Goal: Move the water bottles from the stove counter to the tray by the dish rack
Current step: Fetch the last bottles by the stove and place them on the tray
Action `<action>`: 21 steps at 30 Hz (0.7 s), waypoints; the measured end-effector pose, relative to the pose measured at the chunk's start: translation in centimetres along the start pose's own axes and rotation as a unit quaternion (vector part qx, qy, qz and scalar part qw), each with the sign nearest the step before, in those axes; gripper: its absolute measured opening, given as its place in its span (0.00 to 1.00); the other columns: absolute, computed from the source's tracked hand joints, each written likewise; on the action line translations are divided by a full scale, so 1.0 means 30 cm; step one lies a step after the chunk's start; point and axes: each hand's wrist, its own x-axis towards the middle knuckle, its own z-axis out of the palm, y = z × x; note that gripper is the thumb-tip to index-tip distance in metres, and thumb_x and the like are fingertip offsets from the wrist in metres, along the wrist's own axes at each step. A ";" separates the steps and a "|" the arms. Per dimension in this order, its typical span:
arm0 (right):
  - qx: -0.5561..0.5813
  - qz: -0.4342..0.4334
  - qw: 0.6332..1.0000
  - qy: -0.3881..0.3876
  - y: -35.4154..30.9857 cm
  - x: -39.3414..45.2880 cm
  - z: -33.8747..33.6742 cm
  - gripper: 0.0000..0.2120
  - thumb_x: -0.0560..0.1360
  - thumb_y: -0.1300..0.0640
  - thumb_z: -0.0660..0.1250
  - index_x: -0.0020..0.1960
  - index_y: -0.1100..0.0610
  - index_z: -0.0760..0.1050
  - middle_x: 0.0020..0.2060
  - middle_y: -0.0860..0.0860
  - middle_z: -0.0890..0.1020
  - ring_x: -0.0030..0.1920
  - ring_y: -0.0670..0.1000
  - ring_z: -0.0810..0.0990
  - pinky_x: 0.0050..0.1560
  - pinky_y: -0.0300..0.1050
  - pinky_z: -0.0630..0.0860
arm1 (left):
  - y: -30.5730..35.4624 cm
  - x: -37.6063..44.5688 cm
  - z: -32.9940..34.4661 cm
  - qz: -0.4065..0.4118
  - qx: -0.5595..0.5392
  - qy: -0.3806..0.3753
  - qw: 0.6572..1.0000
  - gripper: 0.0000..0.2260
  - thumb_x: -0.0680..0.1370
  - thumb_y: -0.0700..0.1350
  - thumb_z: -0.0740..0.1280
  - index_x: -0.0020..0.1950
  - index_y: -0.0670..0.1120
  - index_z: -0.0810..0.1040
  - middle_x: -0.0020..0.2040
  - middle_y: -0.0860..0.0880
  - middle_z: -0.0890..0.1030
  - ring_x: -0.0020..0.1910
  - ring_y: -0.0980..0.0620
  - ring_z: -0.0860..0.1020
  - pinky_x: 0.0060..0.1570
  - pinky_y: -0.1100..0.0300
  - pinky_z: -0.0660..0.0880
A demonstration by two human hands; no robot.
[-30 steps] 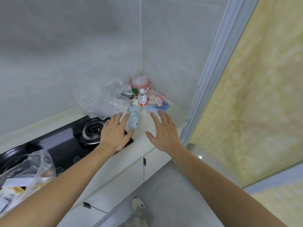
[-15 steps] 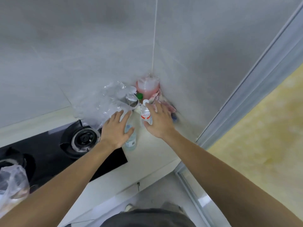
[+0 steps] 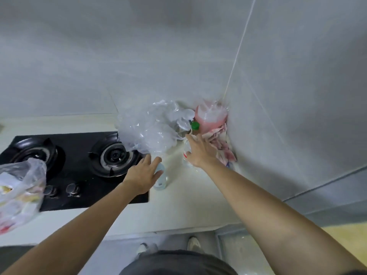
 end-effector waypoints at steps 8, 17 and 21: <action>0.017 -0.104 0.994 0.025 0.066 0.075 -0.002 0.15 0.82 0.50 0.66 0.63 0.56 0.68 0.58 0.59 0.78 0.55 0.65 0.81 0.46 0.55 0.76 | 0.042 -0.031 -0.046 -0.035 -0.016 0.041 0.998 0.12 0.84 0.56 0.60 0.61 0.49 0.67 0.54 0.49 0.76 0.48 0.45 0.78 0.40 0.49 0.77; 0.034 -0.253 0.967 0.010 -0.170 0.090 -0.162 0.09 0.80 0.50 0.63 0.57 0.52 0.72 0.58 0.52 0.80 0.50 0.60 0.79 0.45 0.51 0.68 | -0.107 -0.168 -0.269 -0.120 -0.069 0.142 0.980 0.14 0.84 0.56 0.59 0.64 0.50 0.68 0.58 0.47 0.80 0.47 0.43 0.79 0.40 0.50 0.73; 0.056 -0.338 0.939 0.027 -0.367 0.062 -0.244 0.08 0.81 0.49 0.61 0.56 0.53 0.72 0.55 0.51 0.80 0.50 0.61 0.79 0.48 0.52 0.73 | -0.225 -0.317 -0.358 -0.184 -0.064 0.180 0.964 0.15 0.84 0.58 0.58 0.63 0.49 0.68 0.56 0.46 0.80 0.46 0.41 0.79 0.39 0.50 0.72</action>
